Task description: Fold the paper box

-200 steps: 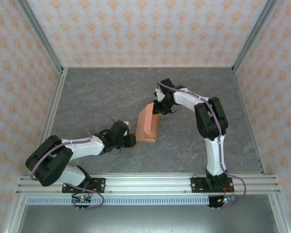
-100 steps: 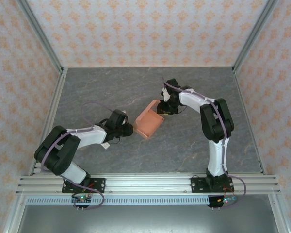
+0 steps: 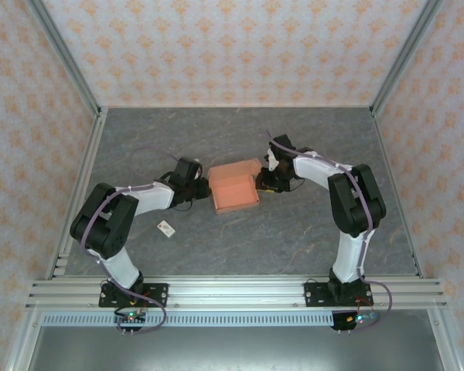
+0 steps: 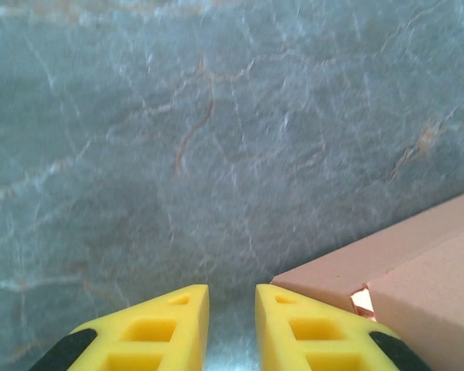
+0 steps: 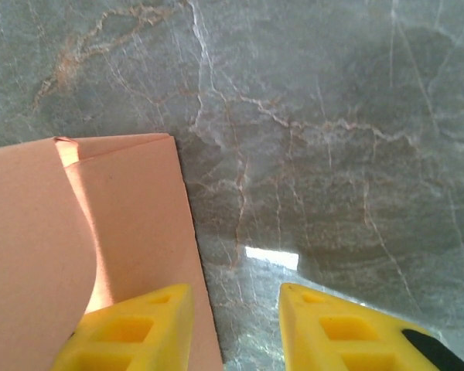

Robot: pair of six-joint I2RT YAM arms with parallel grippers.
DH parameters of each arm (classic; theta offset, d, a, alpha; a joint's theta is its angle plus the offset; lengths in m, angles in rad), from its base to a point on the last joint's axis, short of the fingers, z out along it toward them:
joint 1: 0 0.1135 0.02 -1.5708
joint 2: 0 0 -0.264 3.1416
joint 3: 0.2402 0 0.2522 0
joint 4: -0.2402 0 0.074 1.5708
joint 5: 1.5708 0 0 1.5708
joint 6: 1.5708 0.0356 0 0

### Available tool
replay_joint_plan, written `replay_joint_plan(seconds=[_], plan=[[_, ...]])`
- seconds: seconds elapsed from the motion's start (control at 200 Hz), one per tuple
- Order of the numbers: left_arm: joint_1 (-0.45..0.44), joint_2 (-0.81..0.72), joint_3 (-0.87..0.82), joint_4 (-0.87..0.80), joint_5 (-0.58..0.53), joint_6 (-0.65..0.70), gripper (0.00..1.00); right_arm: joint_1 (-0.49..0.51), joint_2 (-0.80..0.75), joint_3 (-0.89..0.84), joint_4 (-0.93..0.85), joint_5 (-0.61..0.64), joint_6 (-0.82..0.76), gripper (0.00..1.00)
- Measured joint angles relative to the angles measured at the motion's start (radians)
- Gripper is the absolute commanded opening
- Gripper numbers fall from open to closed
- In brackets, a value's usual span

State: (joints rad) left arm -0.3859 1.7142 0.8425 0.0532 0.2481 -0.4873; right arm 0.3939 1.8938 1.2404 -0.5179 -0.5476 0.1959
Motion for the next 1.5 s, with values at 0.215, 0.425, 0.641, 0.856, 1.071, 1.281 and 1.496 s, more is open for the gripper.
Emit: replay_joint_plan(seconds=[0.215,0.425,0.641,0.856,1.071,1.281,1.496], plan=[[0.041,0.041,0.060,-0.003,0.003,0.033,0.24,0.003,-0.040,-0.065,0.030,0.005,0.027,0.37],[0.066,0.042,0.060,-0.023,-0.002,0.056,0.24,0.009,-0.079,-0.095,0.034,0.053,0.032,0.40],[0.080,0.012,0.028,-0.043,-0.012,0.071,0.28,0.009,-0.140,-0.124,0.040,0.130,0.035,0.46],[0.088,-0.179,-0.049,-0.088,-0.060,0.072,0.42,0.019,-0.297,-0.220,0.065,0.235,0.039,0.47],[0.138,-0.496,-0.135,-0.224,-0.097,0.053,0.52,0.341,-0.547,-0.328,0.169,0.343,-0.027,0.56],[0.290,-0.595,-0.073,-0.384,-0.032,0.031,0.63,0.613,-0.394,-0.248,0.352,0.360,-0.043,0.62],[0.371,-0.598,0.090,-0.492,-0.017,0.053,0.67,0.742,-0.111,-0.098,0.475,0.406,-0.011,0.67]])
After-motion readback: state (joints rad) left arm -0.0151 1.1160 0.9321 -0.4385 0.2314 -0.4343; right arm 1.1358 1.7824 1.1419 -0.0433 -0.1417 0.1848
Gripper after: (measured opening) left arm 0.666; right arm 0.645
